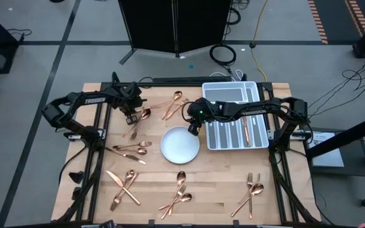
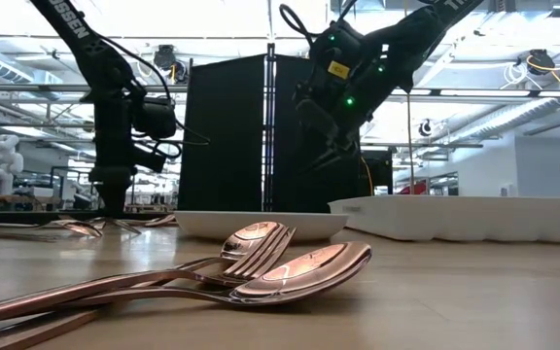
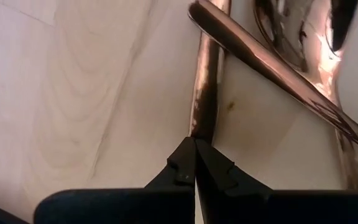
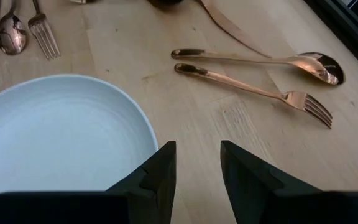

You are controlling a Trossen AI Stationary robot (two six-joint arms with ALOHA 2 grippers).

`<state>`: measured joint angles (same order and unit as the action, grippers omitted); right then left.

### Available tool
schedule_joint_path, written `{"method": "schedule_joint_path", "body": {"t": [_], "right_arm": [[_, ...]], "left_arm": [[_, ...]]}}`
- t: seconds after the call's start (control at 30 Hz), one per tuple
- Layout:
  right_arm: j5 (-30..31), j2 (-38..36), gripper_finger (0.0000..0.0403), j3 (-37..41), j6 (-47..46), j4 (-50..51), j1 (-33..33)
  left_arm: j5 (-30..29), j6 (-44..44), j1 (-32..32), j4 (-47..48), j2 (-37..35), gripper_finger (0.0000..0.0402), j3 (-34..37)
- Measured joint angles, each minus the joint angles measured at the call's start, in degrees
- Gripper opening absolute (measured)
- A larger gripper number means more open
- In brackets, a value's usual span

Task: Sort silverware
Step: Put the knife in the silverware tray

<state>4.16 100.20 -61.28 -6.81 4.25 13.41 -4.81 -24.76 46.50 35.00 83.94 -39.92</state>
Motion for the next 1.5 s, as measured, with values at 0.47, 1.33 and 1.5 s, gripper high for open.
{"method": "schedule_joint_path", "body": {"t": [0.47,1.33,1.5], "right_arm": [[-5.99,0.00,0.0116,0.02,0.37,-9.73,1.53],[-14.77,33.96,0.0116,-60.39,5.88,26.97,5.45],[-15.30,42.22,0.0116,-72.61,8.27,30.89,6.08]], "left_arm": [[-4.14,0.29,1.00,-3.25,-0.07,0.0000,2.17],[-6.68,15.50,5.53,-5.51,0.39,0.0000,2.31],[-6.63,15.47,5.65,-5.83,0.42,0.0000,2.31]]}}
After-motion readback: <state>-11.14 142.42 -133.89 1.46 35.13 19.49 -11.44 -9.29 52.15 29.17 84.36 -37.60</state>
